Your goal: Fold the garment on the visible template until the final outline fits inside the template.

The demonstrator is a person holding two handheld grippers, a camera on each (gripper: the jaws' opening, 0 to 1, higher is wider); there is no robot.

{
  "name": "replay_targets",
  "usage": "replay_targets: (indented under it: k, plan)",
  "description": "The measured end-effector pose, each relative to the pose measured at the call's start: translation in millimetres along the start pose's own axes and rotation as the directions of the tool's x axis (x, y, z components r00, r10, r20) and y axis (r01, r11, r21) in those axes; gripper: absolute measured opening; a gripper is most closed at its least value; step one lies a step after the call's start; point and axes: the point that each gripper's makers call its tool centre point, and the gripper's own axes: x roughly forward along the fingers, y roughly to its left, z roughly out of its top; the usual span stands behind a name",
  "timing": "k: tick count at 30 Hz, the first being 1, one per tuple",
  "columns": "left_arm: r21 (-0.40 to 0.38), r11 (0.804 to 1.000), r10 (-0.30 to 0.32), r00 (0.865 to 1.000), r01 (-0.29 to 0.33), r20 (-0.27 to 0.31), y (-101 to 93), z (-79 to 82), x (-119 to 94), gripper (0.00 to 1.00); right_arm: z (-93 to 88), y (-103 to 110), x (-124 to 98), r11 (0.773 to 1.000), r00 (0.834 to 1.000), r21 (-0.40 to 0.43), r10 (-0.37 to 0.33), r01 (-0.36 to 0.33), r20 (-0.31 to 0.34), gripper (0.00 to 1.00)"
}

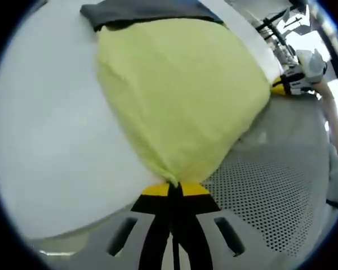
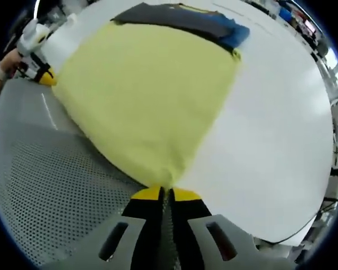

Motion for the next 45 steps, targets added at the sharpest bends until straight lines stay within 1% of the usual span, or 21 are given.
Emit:
replay_targets:
  k: [1,2,4,7,9,13,17,23,26,27,29,33,36,39,42,45]
  plan:
    - [-0.033,0.999,-0.001,1.0,0.001,0.008,1.0,0.4,-0.3,0.01,0.4,-0.5,-0.1,1.0,1.0,0.006,0.0,0.0,0.007,0.05]
    - [-0.04,0.999,0.0,1.0,0.001,0.012,1.7,0.4,-0.7,0.01,0.5,0.0,0.0,1.0,1.0,0.011,0.003,-0.003,0.012,0.04]
    - [-0.041,0.999,0.002,1.0,-0.001,0.024,1.5,0.6,-2.3,0.0,-0.6,1.5,0.4,1.0,1.0,0.021,-0.003,0.002,0.019,0.04]
    - [-0.035,0.999,0.007,0.999,-0.005,0.043,1.6,1.3,-6.0,0.0,2.2,3.7,-6.0,1.0,1.0,-0.007,-0.01,0.011,0.022,0.04]
    - [-0.032,0.999,0.008,0.999,-0.006,0.048,1.6,1.5,-8.9,0.0,3.6,3.3,-9.5,1.0,1.0,-0.017,-0.005,0.005,0.022,0.04]
    - [-0.031,0.999,0.013,0.998,-0.011,0.063,-0.1,1.0,-16.5,0.0,6.9,5.0,-18.3,1.0,0.999,-0.002,0.021,-0.021,0.049,0.03]
    - [-0.018,1.0,0.007,0.998,-0.005,0.07,-0.8,1.1,-18.2,0.0,8.2,6.9,-23.6,0.999,0.996,0.014,0.038,-0.039,0.081,0.03]
    - [0.005,1.0,0.002,0.996,-0.002,0.088,-3.9,3.3,-32.0,0.0,11.3,11.4,-36.2,0.997,0.989,0.037,0.065,-0.071,0.136,0.03]
    - [0.023,1.0,-0.004,0.996,0.002,0.092,-7.1,3.8,-40.6,0.0,15.0,13.3,-46.1,0.998,0.986,0.029,0.059,-0.064,0.155,0.03]
    - [0.036,0.999,-0.02,0.995,0.017,0.093,-11.2,3.9,-44.5,0.0,16.5,14.4,-50.8,0.998,0.985,0.022,0.056,-0.06,0.161,0.03]
    - [0.051,0.999,-0.025,0.994,0.02,0.103,-15.0,5.8,-51.5,0.0,20.0,14.7,-58.1,0.998,0.983,0.012,0.056,-0.059,0.173,0.03]
    - [0.073,0.997,-0.008,0.995,0.001,0.103,-15.3,5.9,-61.0,0.0,23.2,16.8,-70.1,0.999,0.983,-0.011,0.05,-0.049,0.175,0.03]
    - [0.081,0.997,-0.001,0.994,-0.008,0.111,-16.7,6.8,-66.5,0.0,27.7,21.0,-81.3,0.999,0.98,-0.031,0.046,-0.041,0.192,0.03]
    - [0.096,0.995,-0.002,0.994,-0.008,0.112,-20.0,5.7,-70.8,0.0,30.4,25.5,-87.4,0.998,0.979,-0.047,0.05,-0.042,0.196,0.03]
    - [0.099,0.995,0.003,0.996,-0.012,0.089,-21.1,0.1,-73.9,0.0,28.4,28.4,-90.0,0.997,0.983,-0.069,0.048,-0.036,0.175,0.03]
    - [0.1,0.995,-0.005,0.996,-0.004,0.087,-25.3,-3.0,-77.7,0.0,24.1,32.1,-91.5,0.996,0.986,-0.074,0.054,-0.042,0.157,0.03]
